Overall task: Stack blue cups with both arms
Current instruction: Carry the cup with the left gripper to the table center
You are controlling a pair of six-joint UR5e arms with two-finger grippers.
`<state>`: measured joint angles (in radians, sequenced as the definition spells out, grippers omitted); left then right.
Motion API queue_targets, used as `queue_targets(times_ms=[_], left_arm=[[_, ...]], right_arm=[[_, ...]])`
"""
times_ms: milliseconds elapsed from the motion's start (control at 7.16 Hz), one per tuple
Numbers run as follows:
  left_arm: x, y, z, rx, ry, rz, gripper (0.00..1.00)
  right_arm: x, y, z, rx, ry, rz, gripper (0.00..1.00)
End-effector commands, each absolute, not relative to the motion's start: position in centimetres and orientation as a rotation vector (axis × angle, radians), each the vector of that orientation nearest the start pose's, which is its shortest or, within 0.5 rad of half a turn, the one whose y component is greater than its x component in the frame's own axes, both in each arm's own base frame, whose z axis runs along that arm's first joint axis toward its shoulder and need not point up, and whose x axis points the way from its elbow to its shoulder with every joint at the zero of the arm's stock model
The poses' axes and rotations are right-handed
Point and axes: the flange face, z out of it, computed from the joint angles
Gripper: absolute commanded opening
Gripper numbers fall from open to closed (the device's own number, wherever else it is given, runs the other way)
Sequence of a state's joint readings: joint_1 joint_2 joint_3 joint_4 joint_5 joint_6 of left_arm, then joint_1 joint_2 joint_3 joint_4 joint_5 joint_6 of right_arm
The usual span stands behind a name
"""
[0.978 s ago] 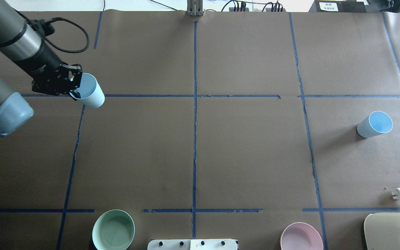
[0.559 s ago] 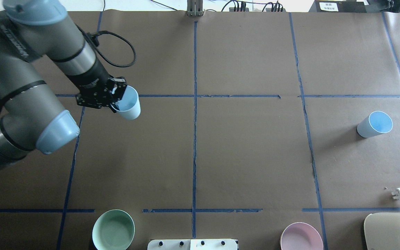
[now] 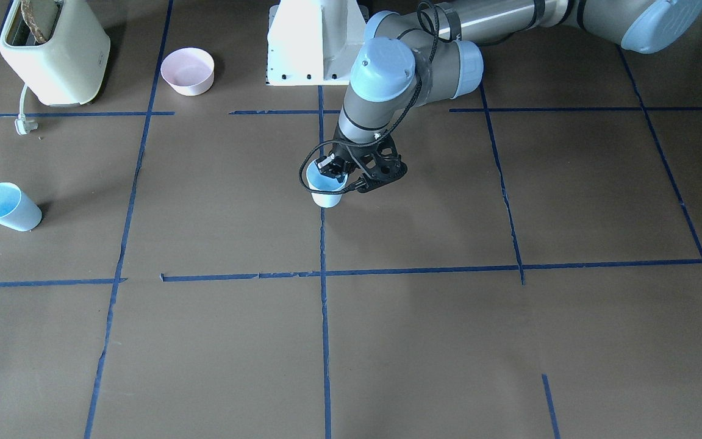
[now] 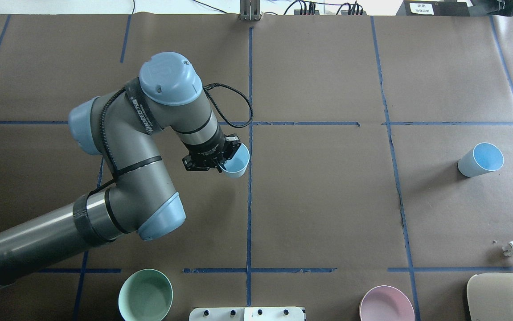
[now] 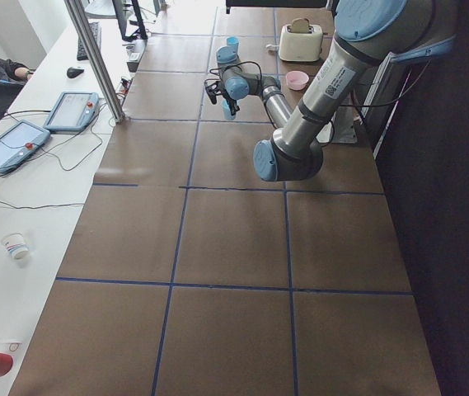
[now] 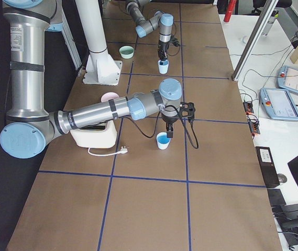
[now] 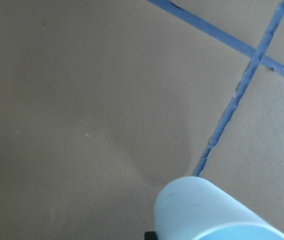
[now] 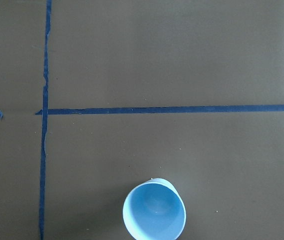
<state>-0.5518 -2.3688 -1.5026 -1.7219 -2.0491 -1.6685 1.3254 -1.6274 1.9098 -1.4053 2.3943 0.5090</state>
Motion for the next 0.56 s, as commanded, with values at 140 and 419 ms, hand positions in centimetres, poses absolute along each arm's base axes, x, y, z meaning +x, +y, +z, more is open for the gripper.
queue_targets(times_ms=[140, 419], left_arm=[[59.44, -45.39, 18.69, -0.224, 0.957, -0.372, 0.08], [59.38, -45.38, 19.37, -0.226, 0.945, -0.375, 0.42]], right_arm=[[-8.32, -47.32, 48.61, 0.135, -0.913, 0.115, 1.0], [-8.31, -47.29, 48.76, 0.133, -0.912, 0.116, 1.0]])
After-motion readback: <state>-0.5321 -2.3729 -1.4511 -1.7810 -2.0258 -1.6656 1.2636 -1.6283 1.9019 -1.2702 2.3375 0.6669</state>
